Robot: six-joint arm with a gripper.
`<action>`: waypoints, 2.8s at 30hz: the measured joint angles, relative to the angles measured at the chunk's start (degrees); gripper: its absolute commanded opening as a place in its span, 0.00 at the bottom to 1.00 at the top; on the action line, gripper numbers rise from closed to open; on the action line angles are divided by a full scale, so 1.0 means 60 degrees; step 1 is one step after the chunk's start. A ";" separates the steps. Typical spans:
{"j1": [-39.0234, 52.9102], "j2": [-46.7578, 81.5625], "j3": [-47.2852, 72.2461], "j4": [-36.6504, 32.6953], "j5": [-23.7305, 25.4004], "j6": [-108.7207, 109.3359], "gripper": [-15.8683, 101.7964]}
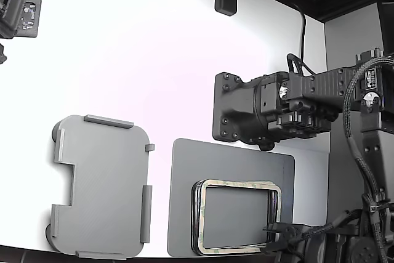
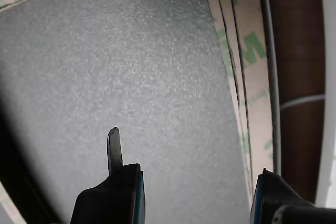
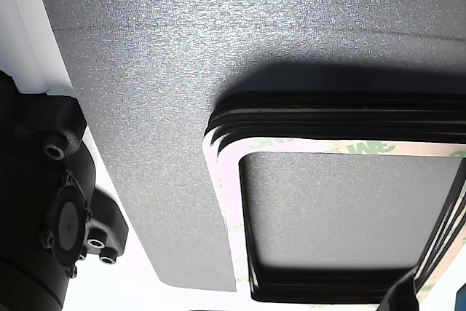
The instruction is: Grab top frame and put it into gray box.
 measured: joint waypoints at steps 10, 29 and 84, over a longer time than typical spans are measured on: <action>0.0234 -0.0659 -0.0557 -0.0015 0.0176 -0.0410 0.80; 0.0337 -0.1729 -0.1567 -0.0015 0.0249 -0.0513 0.66; 0.0337 -0.1831 -0.2109 -0.0073 0.0615 -0.0703 0.04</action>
